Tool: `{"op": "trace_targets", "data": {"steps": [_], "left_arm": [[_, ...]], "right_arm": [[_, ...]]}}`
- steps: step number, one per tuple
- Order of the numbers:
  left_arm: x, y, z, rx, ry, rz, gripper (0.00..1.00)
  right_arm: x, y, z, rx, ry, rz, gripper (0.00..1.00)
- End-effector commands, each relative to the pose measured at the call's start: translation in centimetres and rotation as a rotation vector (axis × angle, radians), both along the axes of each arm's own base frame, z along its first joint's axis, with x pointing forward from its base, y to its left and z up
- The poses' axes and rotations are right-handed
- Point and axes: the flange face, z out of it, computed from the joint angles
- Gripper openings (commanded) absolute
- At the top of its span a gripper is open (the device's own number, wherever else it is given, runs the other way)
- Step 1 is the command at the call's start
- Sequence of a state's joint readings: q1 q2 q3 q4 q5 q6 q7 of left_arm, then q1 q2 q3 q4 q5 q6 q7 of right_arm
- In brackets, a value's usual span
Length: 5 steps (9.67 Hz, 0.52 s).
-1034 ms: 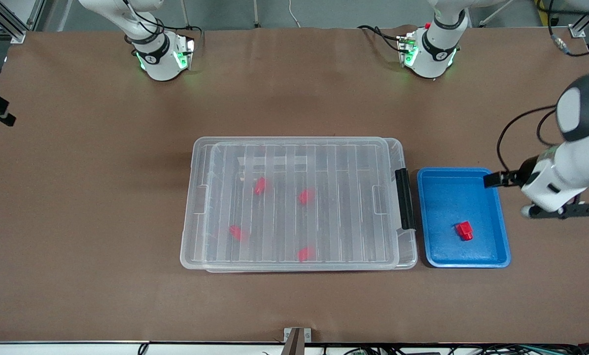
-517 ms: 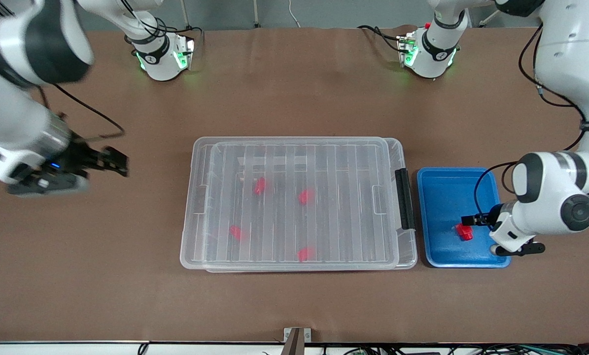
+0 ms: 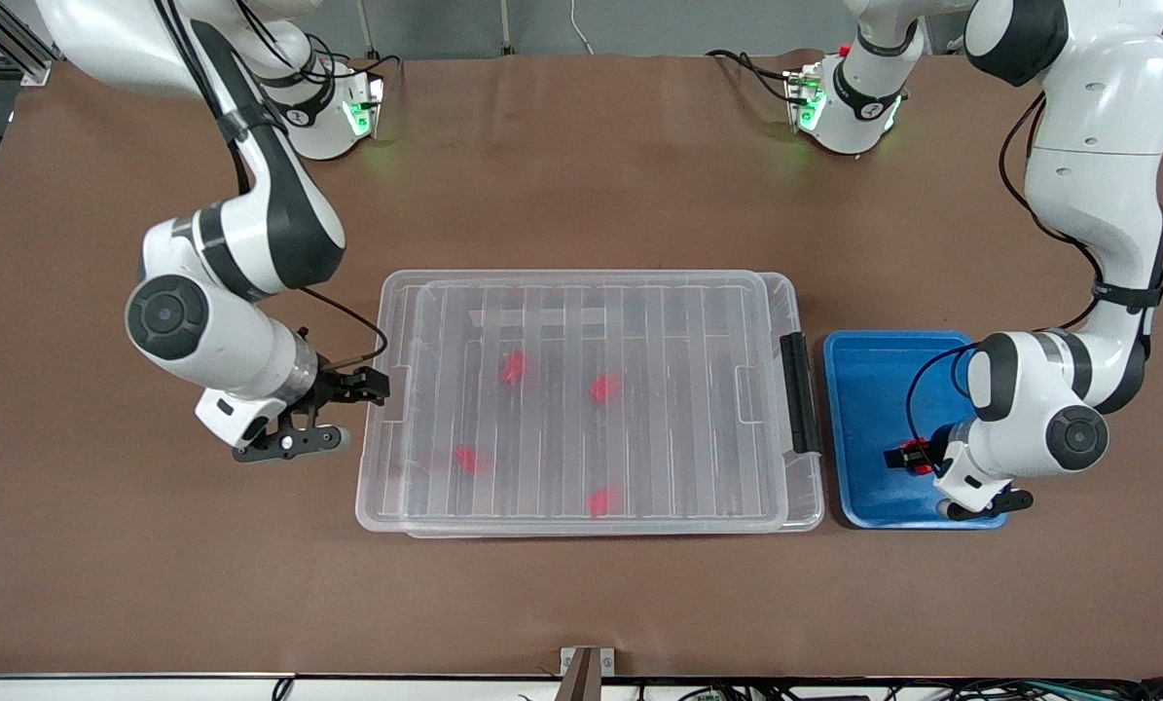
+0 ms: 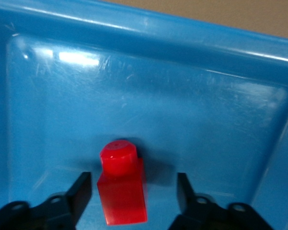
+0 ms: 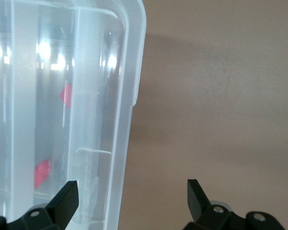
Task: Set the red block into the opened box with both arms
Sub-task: 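Grasp the red block with the left gripper while the right gripper reaches the box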
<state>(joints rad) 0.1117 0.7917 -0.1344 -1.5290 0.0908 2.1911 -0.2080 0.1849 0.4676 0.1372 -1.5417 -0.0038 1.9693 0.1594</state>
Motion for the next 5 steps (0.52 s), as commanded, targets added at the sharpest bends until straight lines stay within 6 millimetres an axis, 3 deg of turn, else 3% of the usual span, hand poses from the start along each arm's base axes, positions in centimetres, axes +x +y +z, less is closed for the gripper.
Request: {"op": "trace_targets", "data": {"steps": [1, 2, 3, 5], "left_arm": [[0.1, 0.3, -0.5, 0.009, -0.004, 0.019, 0.01], [0.5, 1.0, 1.7, 0.013, -0.029, 0.010, 0.00], [0.5, 1.2, 5.8, 0.018, -0.029, 0.008, 0.00], [-0.2, -2.4, 14.2, 0.001, -0.043, -0.035, 0.00]], "right_arm": [[-0.6, 1.7, -1.4, -0.019, -0.014, 0.028, 1.00], [-0.5, 2.3, -2.4, -0.031, -0.012, 0.045, 1.00], [-0.5, 2.5, -2.7, -0.065, -0.025, 0.072, 1.00], [0.1, 0.2, -2.9, -0.123, -0.034, 0.081, 1.00]]}}
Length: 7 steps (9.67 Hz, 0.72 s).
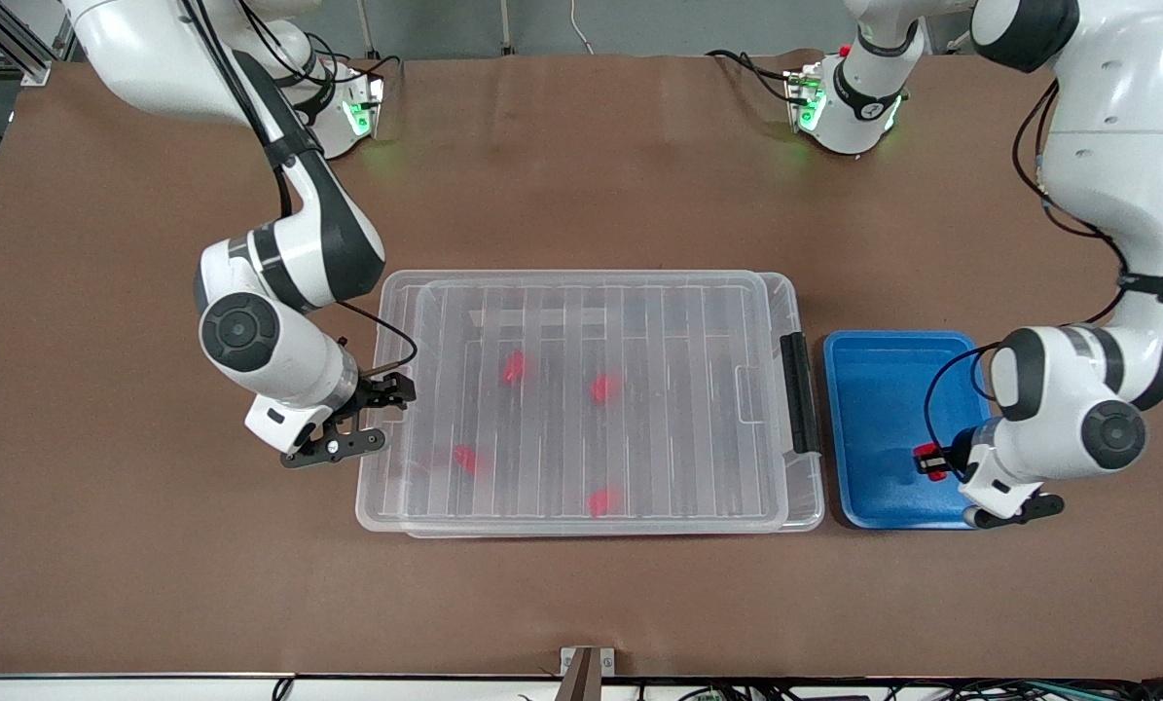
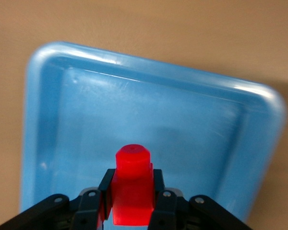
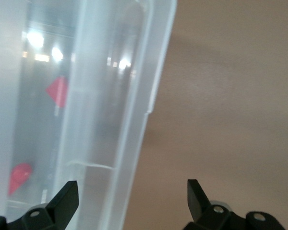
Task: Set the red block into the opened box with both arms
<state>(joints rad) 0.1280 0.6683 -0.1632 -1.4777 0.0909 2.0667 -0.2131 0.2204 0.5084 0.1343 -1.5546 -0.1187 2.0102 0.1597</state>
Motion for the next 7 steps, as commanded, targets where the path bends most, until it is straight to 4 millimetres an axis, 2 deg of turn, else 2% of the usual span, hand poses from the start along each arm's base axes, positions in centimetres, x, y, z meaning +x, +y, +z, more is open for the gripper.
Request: {"op": "trace_targets", "data": {"steps": [1, 2, 3, 5, 6, 7], "left_arm": [[-2.2, -5.6, 8.0, -0.017, -0.004, -0.064, 0.00], [-3.0, -8.4, 10.7, -0.023, -0.014, -0.057, 0.00], [-4.2, -12.6, 12.6, -0.044, -0.005, -0.042, 0.00], [-6.5, -20.4, 13.6, -0.086, 0.020, 0.031, 0.00], [-7.5, -23.3, 13.3, -0.092, 0.035, 0.067, 0.00], [-8.1, -25.6, 12.3, -0.093, 0.052, 0.044, 0.00]], "right_arm": [[0.4, -2.0, -0.1, -0.032, -0.010, -0.007, 1.00], [0.8, -3.3, -0.1, -0.065, -0.016, 0.008, 1.00], [1.1, -5.3, -0.3, -0.091, 0.001, 0.015, 1.00], [1.9, -9.4, -0.2, -0.093, 0.015, 0.031, 1.00], [2.2, -11.4, 0.1, -0.098, 0.031, 0.034, 1.00], [2.4, -13.4, 0.5, -0.103, 0.046, 0.038, 1.00]]}}
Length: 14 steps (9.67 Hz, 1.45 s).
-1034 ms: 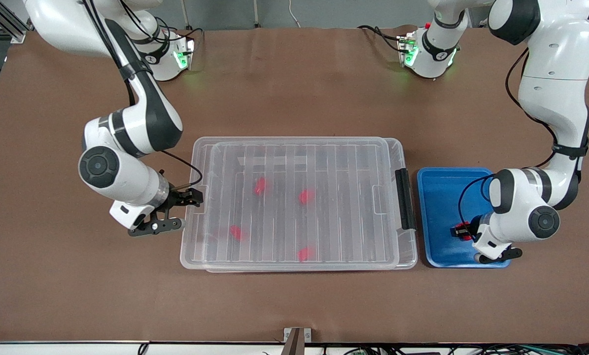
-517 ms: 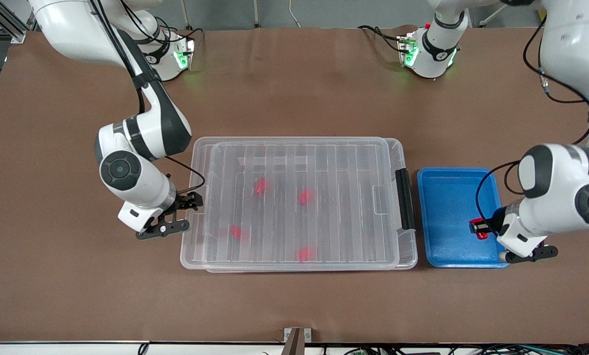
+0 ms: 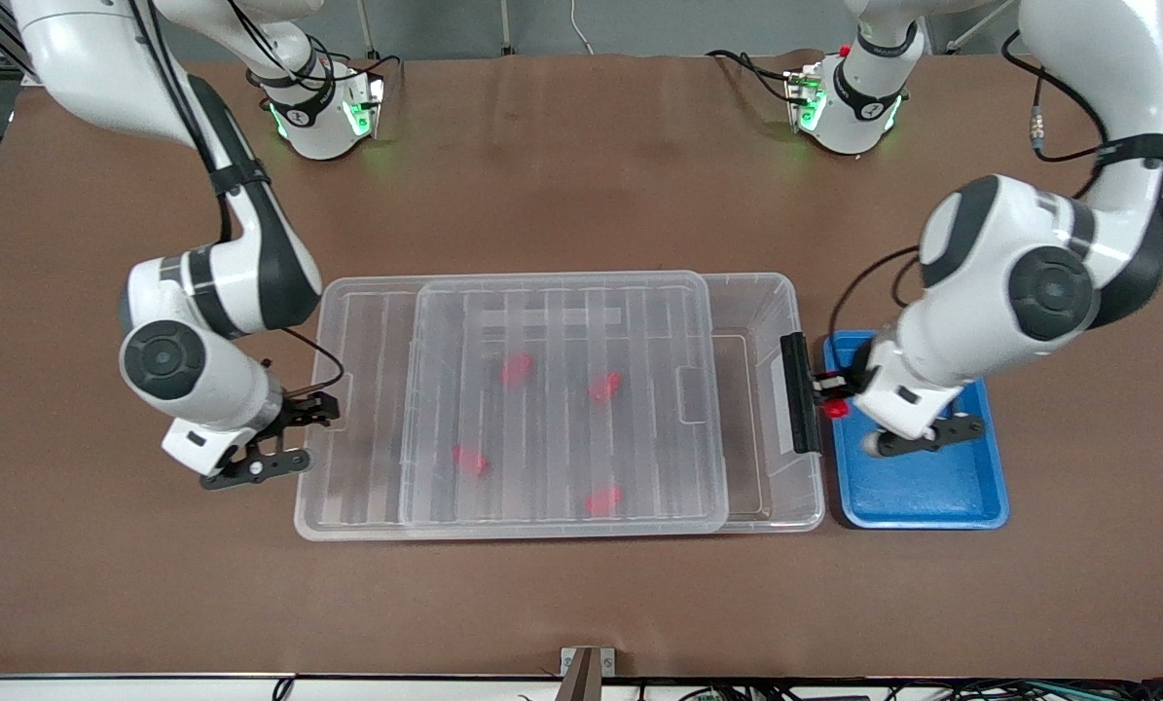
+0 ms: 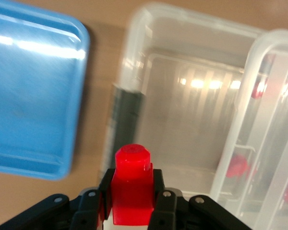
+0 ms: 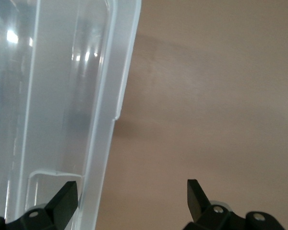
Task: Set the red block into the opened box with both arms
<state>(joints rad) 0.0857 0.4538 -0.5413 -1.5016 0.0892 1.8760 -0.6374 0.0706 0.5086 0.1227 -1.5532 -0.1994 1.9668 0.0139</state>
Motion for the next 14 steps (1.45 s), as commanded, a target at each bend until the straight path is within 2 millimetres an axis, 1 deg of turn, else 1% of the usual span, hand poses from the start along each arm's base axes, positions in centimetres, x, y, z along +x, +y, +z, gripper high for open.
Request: {"op": "trace_targets", "data": {"steps": [1, 2, 3, 4, 5, 6, 7, 8, 9, 10, 11, 12, 13, 14], "left_arm": [[-1.0, -3.7, -4.4, -0.001, 0.053, -0.022, 0.00], [-1.8, -6.3, -5.6, -0.010, 0.048, -0.053, 0.01], [-2.4, -8.1, -7.9, -0.019, 0.063, -0.073, 0.00], [-2.7, -8.5, -10.7, 0.002, 0.081, -0.089, 0.00], [-3.3, -8.7, -14.2, 0.043, 0.075, -0.116, 0.00], [-3.9, -8.9, -16.9, 0.065, 0.063, -0.108, 0.01], [-4.2, -8.8, -19.6, 0.083, 0.066, -0.102, 0.03], [-4.5, -8.8, -21.4, 0.094, 0.083, -0.109, 0.07], [-4.6, -8.9, -23.0, 0.091, 0.087, -0.112, 0.15], [-4.6, -9.1, -23.9, 0.083, 0.090, -0.112, 0.33], [-4.8, -9.4, -24.4, 0.085, 0.096, -0.100, 0.69], [-4.6, -9.3, -23.9, 0.087, 0.089, -0.090, 1.00], [-3.9, -8.6, -22.2, 0.090, 0.070, -0.078, 1.00], [-3.3, -8.1, -19.2, 0.102, 0.042, -0.076, 1.00]], "right_arm": [[0.1, -3.7, 1.0, -0.019, 0.017, 0.020, 1.00], [0.2, -4.6, 1.2, -0.022, 0.015, 0.013, 1.00], [0.3, -4.8, 1.6, -0.021, 0.009, 0.006, 1.00], [0.4, -4.5, 2.3, -0.008, -0.002, -0.005, 1.00], [0.2, -4.2, 6.0, 0.014, -0.033, -0.036, 1.00], [-0.6, -4.0, 10.3, 0.067, -0.073, -0.163, 1.00], [-1.9, -4.7, 15.9, 0.084, -0.152, -0.272, 1.00], [-3.3, -6.1, 19.4, 0.088, -0.175, -0.308, 1.00], [-4.7, -8.2, 22.6, 0.113, -0.199, -0.356, 1.00], [-6.2, -10.6, 24.9, 0.126, -0.198, -0.399, 1.00], [-8.2, -12.3, 27.0, 0.137, -0.171, -0.404, 1.00], [-10.7, -15.0, 29.4, 0.136, -0.147, -0.383, 1.00], [-13.0, -16.7, 31.2, 0.136, -0.115, -0.371, 1.00], [-14.4, -18.3, 31.8, 0.133, -0.085, -0.386, 1.00]]}}
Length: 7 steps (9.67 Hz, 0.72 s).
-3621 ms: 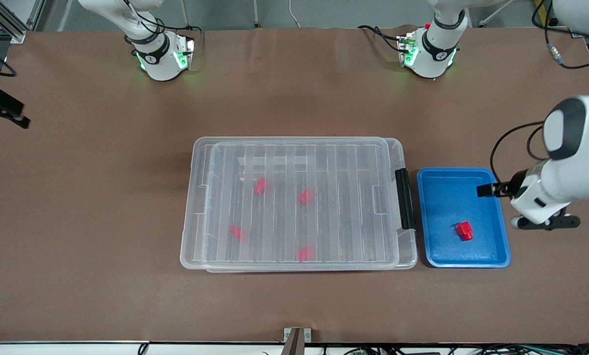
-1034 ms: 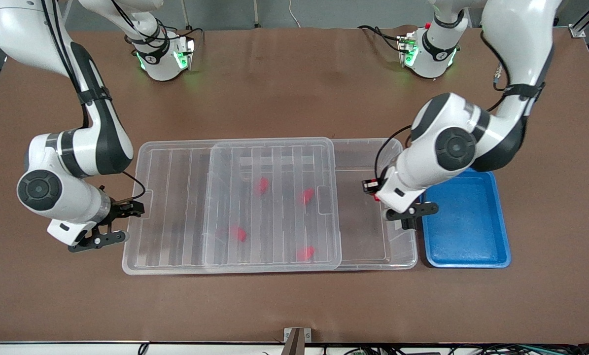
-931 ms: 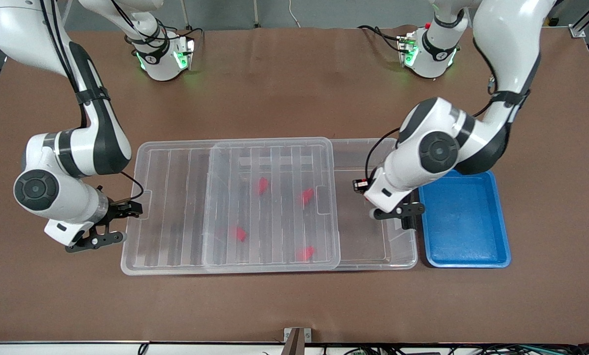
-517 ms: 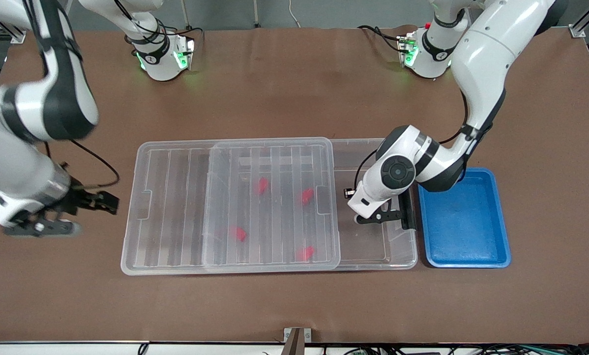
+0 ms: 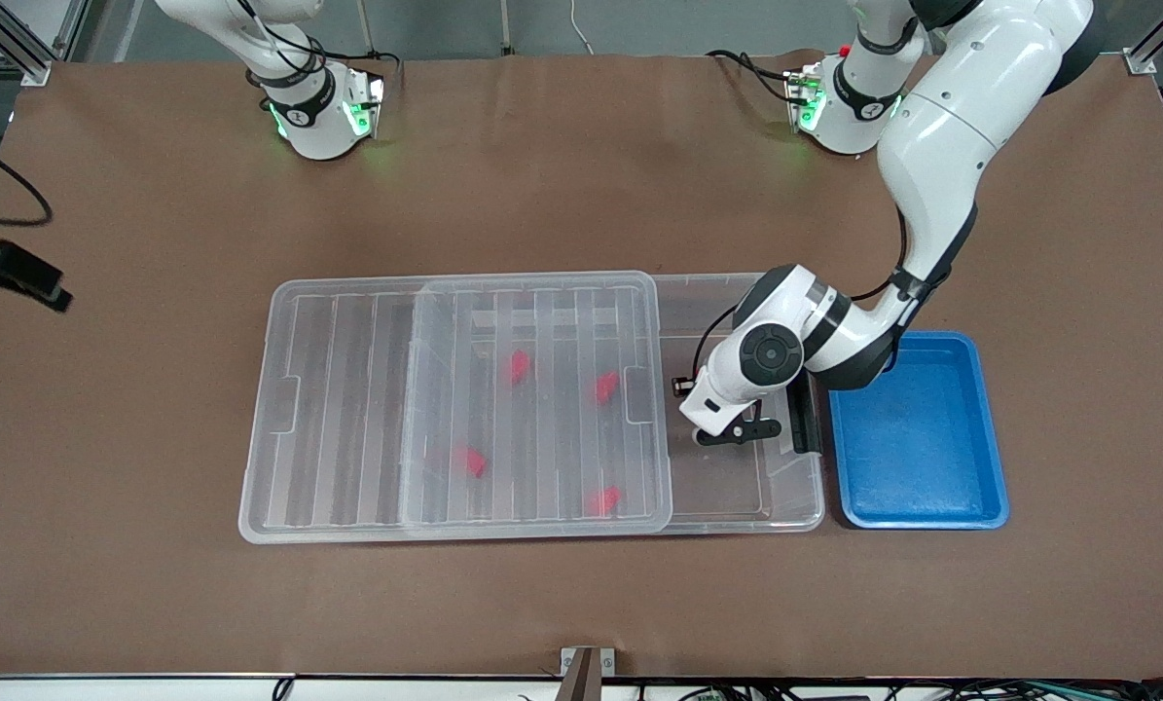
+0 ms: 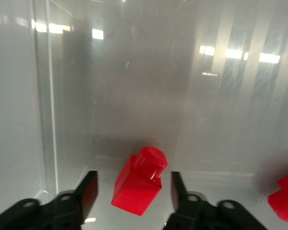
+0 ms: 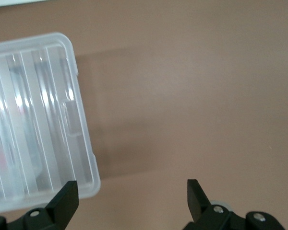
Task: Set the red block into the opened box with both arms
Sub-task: 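Lower the block into the box, open the left gripper while the right withdraws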
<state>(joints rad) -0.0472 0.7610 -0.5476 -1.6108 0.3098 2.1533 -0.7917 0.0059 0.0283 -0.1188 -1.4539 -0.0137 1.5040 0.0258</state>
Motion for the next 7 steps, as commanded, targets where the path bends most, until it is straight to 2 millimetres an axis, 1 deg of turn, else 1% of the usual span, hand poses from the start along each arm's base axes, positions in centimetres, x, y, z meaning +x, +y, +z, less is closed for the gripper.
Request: {"op": "trace_targets", "data": {"steps": [1, 2, 3, 4, 5, 6, 7], "left_arm": [[0.7, 1.2, 6.4, 0.058, -0.048, 0.013, 1.00], [0.7, 1.6, 10.3, 0.090, -0.061, 0.014, 1.00], [0.3, 1.5, 14.0, 0.109, -0.083, 0.012, 1.00], [0.1, 1.5, 17.7, 0.113, -0.119, 0.013, 1.00], [0.4, 1.8, 20.7, 0.114, -0.135, 0.028, 1.00], [0.6, 2.5, 24.2, 0.124, -0.136, 0.020, 1.00], [0.7, 3.8, 27.1, 0.142, -0.139, -0.038, 1.00]], "right_arm": [[-2.6, -2.7, 0.5, 0.023, 0.032, 0.038, 1.00], [-2.7, -3.5, 0.4, 0.020, 0.032, 0.065, 1.00], [-2.6, -3.3, 0.3, 0.020, 0.033, 0.071, 1.00], [-2.4, -2.8, 0.4, 0.018, 0.025, 0.082, 1.00], [-2.2, -2.9, 0.3, 0.015, 0.014, 0.081, 1.00], [-2.2, -2.9, 0.3, 0.016, 0.017, 0.079, 1.00], [-2.2, -3.0, 0.3, 0.015, 0.014, 0.078, 1.00]]}}
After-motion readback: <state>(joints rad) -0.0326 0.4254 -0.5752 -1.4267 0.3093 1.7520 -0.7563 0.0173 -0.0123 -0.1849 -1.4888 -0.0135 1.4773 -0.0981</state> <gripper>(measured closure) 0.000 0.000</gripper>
